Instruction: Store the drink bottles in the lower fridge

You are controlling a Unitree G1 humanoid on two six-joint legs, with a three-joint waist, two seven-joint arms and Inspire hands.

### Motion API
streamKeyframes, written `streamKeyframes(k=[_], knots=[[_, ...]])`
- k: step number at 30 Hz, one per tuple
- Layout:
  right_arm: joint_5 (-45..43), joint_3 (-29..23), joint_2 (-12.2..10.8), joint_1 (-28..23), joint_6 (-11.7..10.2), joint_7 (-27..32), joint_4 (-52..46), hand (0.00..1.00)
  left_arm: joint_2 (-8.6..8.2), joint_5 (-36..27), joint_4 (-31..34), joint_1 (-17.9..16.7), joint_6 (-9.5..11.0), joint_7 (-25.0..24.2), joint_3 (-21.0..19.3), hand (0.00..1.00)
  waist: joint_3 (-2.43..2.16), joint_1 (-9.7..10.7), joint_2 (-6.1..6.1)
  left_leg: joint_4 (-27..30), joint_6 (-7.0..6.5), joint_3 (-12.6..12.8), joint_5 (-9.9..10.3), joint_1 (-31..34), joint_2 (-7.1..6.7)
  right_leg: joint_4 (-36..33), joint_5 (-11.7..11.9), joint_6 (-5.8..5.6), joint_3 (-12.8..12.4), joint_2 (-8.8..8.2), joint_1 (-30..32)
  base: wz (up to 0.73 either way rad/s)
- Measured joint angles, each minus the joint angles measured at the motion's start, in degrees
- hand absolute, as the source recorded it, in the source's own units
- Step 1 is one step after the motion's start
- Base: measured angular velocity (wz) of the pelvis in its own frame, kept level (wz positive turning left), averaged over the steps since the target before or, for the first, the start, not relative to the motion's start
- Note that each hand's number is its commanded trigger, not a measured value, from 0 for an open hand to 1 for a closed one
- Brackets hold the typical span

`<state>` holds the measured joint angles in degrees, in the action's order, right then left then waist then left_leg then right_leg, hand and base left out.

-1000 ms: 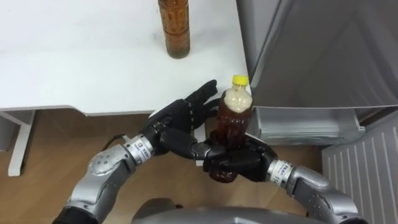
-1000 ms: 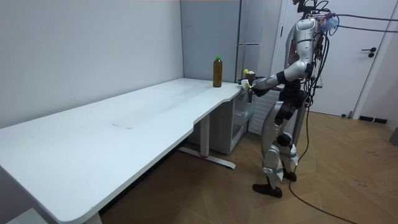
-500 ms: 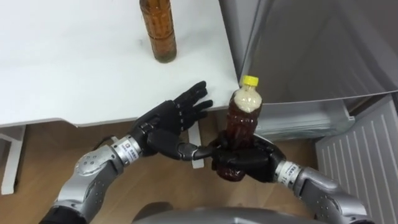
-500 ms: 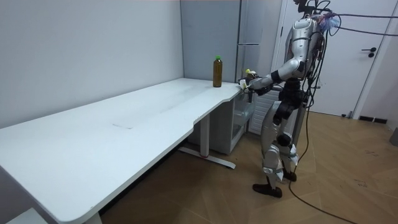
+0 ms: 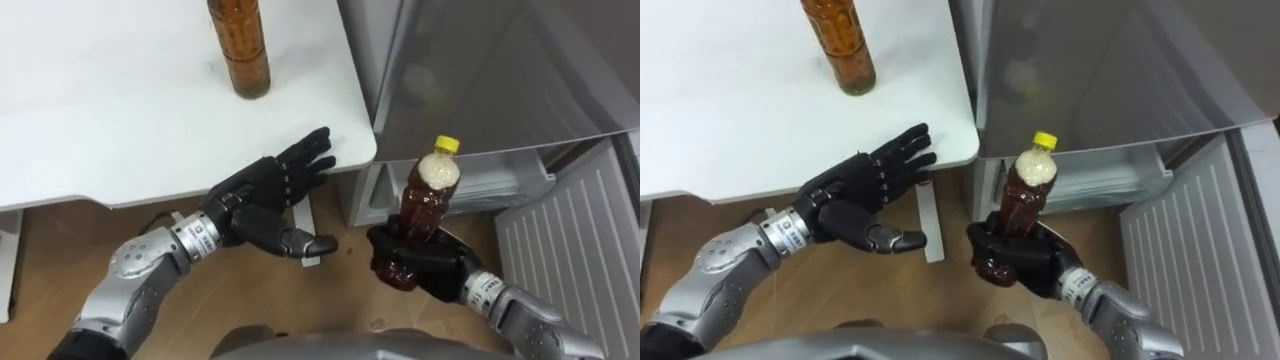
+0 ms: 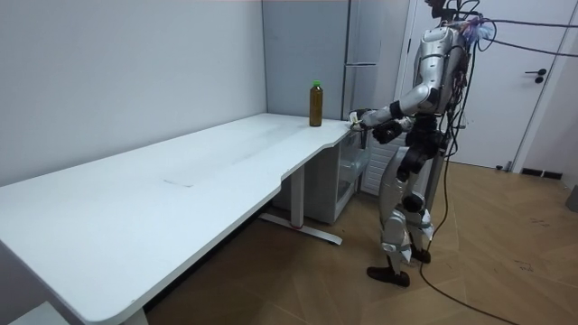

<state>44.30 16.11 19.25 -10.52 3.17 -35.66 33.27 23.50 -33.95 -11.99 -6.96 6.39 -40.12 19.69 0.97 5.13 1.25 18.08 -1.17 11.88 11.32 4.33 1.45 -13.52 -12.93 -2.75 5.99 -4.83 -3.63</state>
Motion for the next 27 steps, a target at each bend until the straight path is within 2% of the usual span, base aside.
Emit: streamKeyframes(k=[4, 7, 14, 17, 25, 27], knots=[[0.5, -2.0, -1.9, -0.1, -1.0, 0.2, 5.1, 1.00, -0.18, 0.4, 8.2, 0.3, -0.2, 0.0, -0.2, 0.00, 0.01, 0.5, -0.38, 0.4, -0.04, 0.7, 0.2, 0.5, 0.37, 0.0, 0.2, 0.08, -0.7, 0.24, 0.7, -0.07], [0.8, -1.7, -2.0, -0.2, -1.0, 0.7, 8.1, 1.00, -0.18, 0.4, 10.0, 0.3, -0.2, 0.2, -0.2, 0.00, -0.09, 0.7, -1.11, 0.2, 0.01, 1.5, 0.2, 0.0, 0.61, -0.1, 0.3, 0.12, -1.2, 0.33, 0.3, -0.13], [1.4, -1.8, -2.0, -0.5, -0.7, 0.9, 13.9, 1.00, -0.73, 1.1, 16.0, 0.3, -0.6, 0.7, 0.0, 0.00, 0.23, 1.3, -1.79, 0.3, 0.07, 1.0, 0.2, 0.2, 0.88, -0.1, 0.4, 0.22, -0.9, 0.52, 0.6, 0.00], [1.1, -1.8, -1.9, -0.9, -0.7, 0.2, 13.9, 1.00, -2.16, 1.1, 16.4, 0.6, -1.0, 0.6, 0.3, 0.00, 0.22, 1.6, -1.78, 0.5, 0.07, 0.6, 0.2, 0.4, 0.83, 0.0, 0.4, 0.22, -0.7, 0.57, 0.5, 0.05], [1.4, -1.6, -2.1, -0.7, -0.5, -0.2, 15.5, 1.00, -2.41, 0.9, 16.6, 1.6, -2.8, -0.7, 2.5, 0.00, 0.33, 1.3, -1.44, 1.3, 0.07, 0.1, 0.2, 0.9, 0.85, 0.0, 0.4, 0.22, -0.2, 0.61, 0.7, 0.03], [1.5, -1.6, -2.1, -0.5, 0.1, -0.1, 15.5, 1.00, -2.22, 0.9, 16.6, 1.9, -3.7, -1.5, 2.9, 0.00, 0.38, 1.1, -1.29, 1.3, 0.07, 0.1, 0.2, 0.9, 0.86, -0.1, 0.4, 0.22, -0.2, 0.61, 0.7, 0.00]])
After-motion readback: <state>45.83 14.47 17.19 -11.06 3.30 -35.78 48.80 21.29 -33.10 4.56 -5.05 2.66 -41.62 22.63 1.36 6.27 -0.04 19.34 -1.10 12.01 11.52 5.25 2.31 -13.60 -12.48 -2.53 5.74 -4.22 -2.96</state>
